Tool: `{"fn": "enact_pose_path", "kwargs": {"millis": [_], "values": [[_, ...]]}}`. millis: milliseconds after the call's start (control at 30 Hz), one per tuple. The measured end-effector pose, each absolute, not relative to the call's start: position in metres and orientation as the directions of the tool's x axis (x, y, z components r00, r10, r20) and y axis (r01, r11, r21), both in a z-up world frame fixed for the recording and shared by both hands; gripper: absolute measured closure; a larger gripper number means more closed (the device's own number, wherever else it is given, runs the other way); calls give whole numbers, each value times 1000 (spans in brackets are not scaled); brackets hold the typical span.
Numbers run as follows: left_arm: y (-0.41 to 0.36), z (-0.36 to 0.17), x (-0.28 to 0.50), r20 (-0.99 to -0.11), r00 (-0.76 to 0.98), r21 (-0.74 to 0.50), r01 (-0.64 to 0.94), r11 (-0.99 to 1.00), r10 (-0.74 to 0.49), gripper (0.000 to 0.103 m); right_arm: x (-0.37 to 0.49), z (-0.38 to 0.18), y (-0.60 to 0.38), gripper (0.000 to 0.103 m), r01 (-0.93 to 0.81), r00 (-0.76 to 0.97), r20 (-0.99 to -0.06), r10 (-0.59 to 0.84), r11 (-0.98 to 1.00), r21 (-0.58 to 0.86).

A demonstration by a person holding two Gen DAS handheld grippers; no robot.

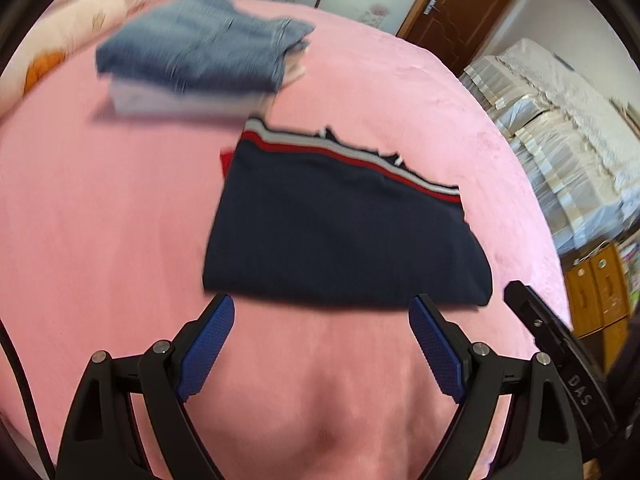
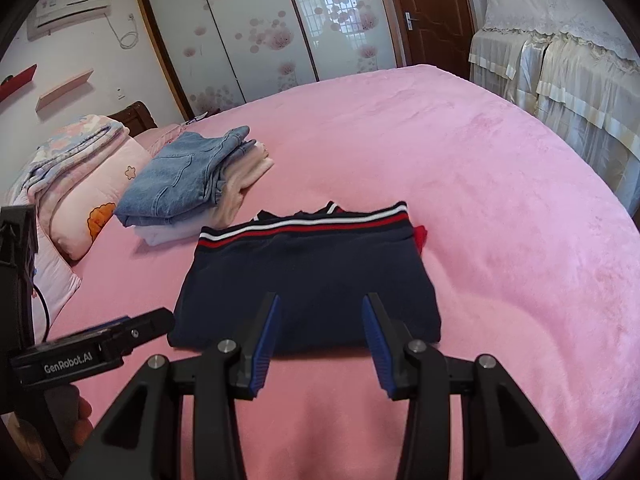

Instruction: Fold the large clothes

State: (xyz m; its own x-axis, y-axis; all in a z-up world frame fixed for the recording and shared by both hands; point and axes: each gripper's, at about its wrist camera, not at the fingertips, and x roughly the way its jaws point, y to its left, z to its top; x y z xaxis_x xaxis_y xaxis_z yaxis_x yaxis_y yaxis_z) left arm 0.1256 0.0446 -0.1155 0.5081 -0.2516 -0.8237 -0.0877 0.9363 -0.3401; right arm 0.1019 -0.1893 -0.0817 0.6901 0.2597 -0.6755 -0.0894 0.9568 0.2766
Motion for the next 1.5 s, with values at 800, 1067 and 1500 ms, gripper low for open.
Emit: {"fn": "enact_pose_path", "kwargs": {"millis": [800, 1067, 1500], "values": [[90, -222, 139, -566, 641, -740, -118, 662, -519, 15, 117, -143, -157, 60, -121, 643, -704, 302, 948, 296], [90, -223, 172, -517, 683, -761, -91, 643, -515, 15, 125, -145, -150, 60, -131, 659, -702, 270, 960, 247], [76, -205, 192, -585, 712, -661, -139, 737, -390, 88, 177, -156, -108, 91, -249, 643, -729, 236, 964, 92]]}}
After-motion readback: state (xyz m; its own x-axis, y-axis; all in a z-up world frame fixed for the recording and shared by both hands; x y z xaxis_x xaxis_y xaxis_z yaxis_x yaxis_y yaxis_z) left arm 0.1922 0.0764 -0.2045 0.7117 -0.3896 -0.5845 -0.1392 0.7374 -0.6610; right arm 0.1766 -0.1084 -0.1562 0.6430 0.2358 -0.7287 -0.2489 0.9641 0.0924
